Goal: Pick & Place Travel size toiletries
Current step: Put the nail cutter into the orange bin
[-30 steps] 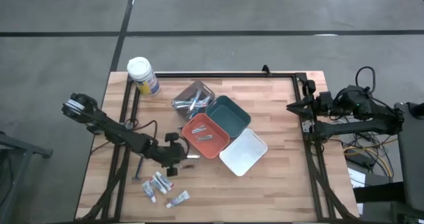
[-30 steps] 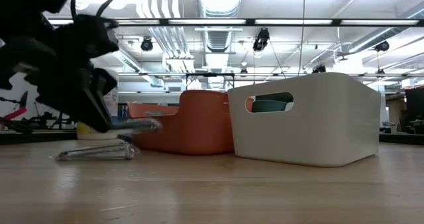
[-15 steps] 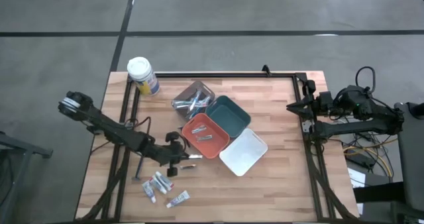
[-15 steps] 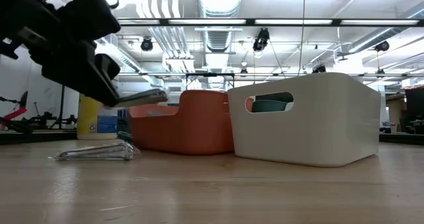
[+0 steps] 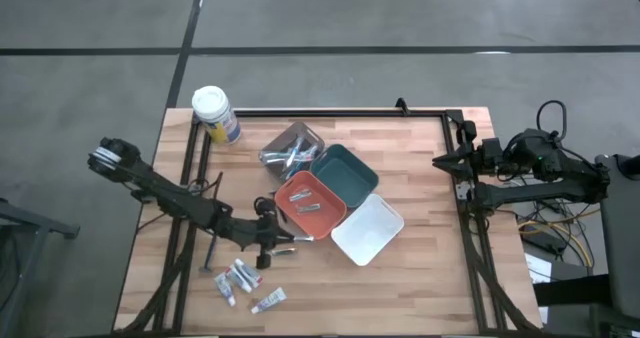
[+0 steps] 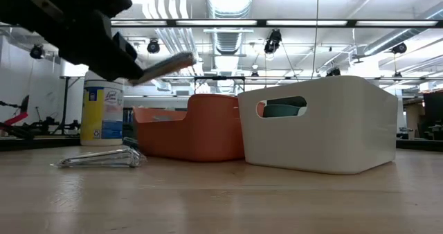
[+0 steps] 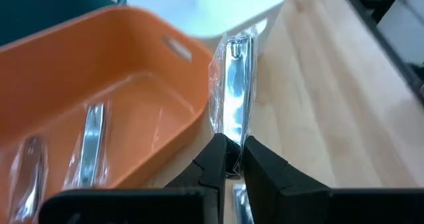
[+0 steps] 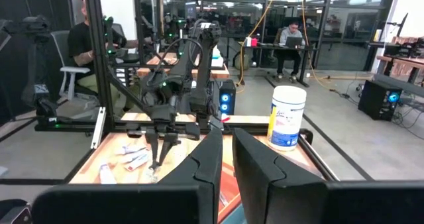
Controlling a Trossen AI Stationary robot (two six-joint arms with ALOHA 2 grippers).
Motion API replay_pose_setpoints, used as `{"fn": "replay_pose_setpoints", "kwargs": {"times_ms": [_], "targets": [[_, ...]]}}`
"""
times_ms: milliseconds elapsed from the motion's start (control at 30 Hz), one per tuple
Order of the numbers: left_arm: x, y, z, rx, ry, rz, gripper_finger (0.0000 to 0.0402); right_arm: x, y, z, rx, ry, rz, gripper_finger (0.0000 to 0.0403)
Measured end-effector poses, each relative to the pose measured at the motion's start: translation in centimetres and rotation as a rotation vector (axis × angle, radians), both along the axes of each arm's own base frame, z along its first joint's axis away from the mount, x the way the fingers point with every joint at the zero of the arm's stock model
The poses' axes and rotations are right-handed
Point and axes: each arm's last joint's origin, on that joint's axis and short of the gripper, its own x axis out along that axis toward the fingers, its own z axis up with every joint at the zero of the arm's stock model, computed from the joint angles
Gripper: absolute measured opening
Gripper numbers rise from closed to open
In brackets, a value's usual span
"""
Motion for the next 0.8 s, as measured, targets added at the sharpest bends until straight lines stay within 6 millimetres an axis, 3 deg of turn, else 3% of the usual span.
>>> {"fn": "replay_pose_setpoints", "kwargs": {"times_ms": [800], "targets": [[0.6, 1.1, 0.8, 0.017, -0.123, 0.261, 0.0039, 0.0, 0.0, 0.0, 0.000, 0.000, 0.000, 0.0034]]}}
